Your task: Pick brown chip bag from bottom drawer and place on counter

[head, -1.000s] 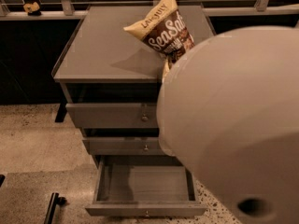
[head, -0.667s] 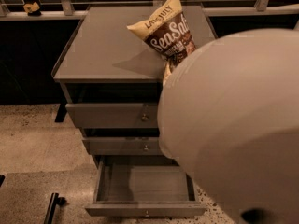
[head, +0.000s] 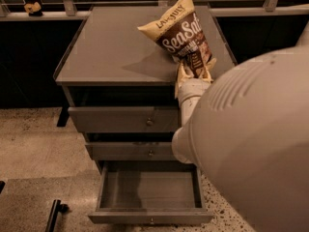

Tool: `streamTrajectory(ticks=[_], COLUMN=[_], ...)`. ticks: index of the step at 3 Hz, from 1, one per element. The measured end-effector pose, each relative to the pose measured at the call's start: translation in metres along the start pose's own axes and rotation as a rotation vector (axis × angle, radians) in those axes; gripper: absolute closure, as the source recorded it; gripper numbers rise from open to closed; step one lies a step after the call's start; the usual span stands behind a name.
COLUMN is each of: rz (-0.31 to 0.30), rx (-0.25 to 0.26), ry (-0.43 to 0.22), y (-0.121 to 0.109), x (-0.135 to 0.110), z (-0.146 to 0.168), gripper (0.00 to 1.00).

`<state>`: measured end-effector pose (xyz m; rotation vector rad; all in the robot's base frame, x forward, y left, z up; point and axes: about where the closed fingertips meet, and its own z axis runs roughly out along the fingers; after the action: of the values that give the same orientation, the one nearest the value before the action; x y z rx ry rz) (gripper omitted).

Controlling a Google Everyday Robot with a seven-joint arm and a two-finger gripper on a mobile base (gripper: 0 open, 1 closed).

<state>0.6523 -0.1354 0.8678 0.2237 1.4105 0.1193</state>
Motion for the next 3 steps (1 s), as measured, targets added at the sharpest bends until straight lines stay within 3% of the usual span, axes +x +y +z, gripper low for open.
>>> streamTrajectory(ticks=[1, 3], rz=[0.077, 0.161], rx=[-0.061, -0.11], ry=[0.071, 0.105], y=[0.025, 0.046], x=[0.016, 0.02], z=[0.013, 0.016], gripper=[1.0, 1.0])
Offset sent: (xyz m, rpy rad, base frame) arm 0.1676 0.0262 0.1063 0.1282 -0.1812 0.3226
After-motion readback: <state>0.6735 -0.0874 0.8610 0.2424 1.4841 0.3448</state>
